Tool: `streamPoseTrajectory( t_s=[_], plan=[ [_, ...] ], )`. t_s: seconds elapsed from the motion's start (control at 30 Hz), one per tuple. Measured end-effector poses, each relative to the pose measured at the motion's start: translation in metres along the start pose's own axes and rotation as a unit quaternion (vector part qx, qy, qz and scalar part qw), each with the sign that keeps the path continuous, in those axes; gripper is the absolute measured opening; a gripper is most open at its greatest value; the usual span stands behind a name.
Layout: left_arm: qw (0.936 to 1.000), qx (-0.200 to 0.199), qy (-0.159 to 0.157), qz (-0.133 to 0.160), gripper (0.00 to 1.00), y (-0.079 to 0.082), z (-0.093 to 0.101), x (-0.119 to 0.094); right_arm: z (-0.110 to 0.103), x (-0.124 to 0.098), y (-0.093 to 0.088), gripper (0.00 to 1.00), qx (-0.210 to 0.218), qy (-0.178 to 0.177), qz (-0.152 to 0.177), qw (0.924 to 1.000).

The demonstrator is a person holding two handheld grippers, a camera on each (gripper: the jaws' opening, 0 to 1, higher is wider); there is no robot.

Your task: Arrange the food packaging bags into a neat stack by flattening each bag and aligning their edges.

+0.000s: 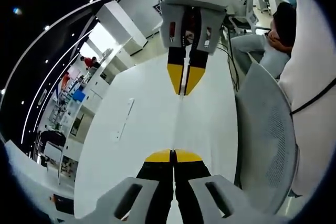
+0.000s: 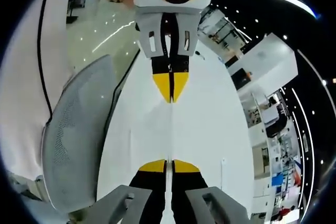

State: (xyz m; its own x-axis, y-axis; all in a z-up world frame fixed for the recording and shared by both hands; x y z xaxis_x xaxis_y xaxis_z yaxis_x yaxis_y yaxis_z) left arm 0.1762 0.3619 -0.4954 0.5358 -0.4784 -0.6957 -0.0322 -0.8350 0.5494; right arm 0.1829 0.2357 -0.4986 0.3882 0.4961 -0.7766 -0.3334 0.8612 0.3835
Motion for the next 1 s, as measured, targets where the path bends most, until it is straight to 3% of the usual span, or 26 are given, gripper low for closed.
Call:
streamPoseTrajectory(
  t_s=[1.0],
  plan=[
    [1.0, -0.001, 0.002, -0.003, 0.0, -0.001, 0.0, -0.001, 0.001, -0.006, -0.013, 0.0, 0.012, -0.003, -0.005, 0.9999]
  ],
)
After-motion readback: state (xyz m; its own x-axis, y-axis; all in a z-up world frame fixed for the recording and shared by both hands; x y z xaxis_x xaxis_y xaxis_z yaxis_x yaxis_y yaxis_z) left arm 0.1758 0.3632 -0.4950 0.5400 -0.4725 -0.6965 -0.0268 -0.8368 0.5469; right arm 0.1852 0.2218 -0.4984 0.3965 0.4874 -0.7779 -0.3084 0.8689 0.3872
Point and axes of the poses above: the point that each gripper's makers call its tool centre point, and the gripper's own axes: x roughly forward along the fingers, z roughly to its right, y roughly out of its top, the point moved 5 cm from there along -x, roughly backward along the fingers, and after that the axes turned 3 degrees about -z, right-handed, at the moved point
